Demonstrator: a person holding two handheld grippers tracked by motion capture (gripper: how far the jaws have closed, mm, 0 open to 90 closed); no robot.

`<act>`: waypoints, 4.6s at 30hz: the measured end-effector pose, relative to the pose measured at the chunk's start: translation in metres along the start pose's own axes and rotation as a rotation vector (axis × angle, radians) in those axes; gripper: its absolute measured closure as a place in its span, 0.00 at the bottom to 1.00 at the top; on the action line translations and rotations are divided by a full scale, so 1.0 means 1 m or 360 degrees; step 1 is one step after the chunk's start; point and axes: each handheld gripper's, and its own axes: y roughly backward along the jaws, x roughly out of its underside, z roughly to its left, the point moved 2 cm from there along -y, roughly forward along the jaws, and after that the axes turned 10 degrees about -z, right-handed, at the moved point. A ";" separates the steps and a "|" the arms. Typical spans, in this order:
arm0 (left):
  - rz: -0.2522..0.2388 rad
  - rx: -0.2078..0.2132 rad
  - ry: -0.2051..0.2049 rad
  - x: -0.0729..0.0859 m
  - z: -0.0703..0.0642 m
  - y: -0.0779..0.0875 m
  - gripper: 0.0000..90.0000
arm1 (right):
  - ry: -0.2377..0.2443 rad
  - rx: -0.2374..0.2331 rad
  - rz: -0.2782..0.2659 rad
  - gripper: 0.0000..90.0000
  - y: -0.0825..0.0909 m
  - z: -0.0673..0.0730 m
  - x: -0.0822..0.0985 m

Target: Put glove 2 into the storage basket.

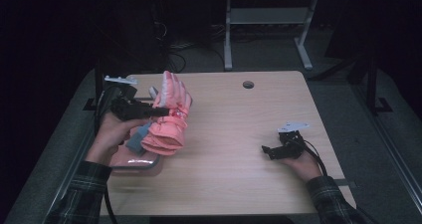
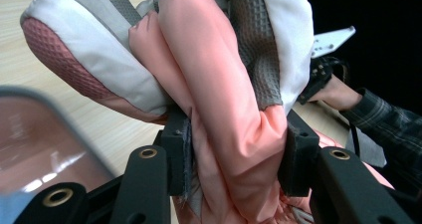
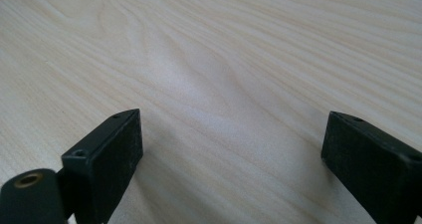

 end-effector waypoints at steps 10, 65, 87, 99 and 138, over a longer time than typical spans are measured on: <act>-0.0020 -0.0150 0.0087 0.011 0.039 0.035 0.63 | -0.0004 0.0007 -0.0002 0.10 -0.001 0.000 0.000; 0.0042 -0.0410 -0.0014 0.045 0.077 0.043 0.17 | -0.0006 0.0009 -0.0003 0.10 -0.001 0.000 -0.001; -0.0067 -0.0224 -0.0325 0.024 -0.004 -0.017 0.17 | -0.0012 0.0007 0.0001 0.09 -0.001 0.001 -0.001; -0.0006 -0.0180 -0.0449 0.044 -0.043 -0.069 0.17 | 0.0005 0.0001 -0.0005 0.09 -0.001 0.000 -0.001; 0.0292 -0.0143 -0.0599 0.154 -0.058 -0.180 0.16 | 0.0013 -0.0012 -0.0002 0.09 -0.001 0.001 -0.001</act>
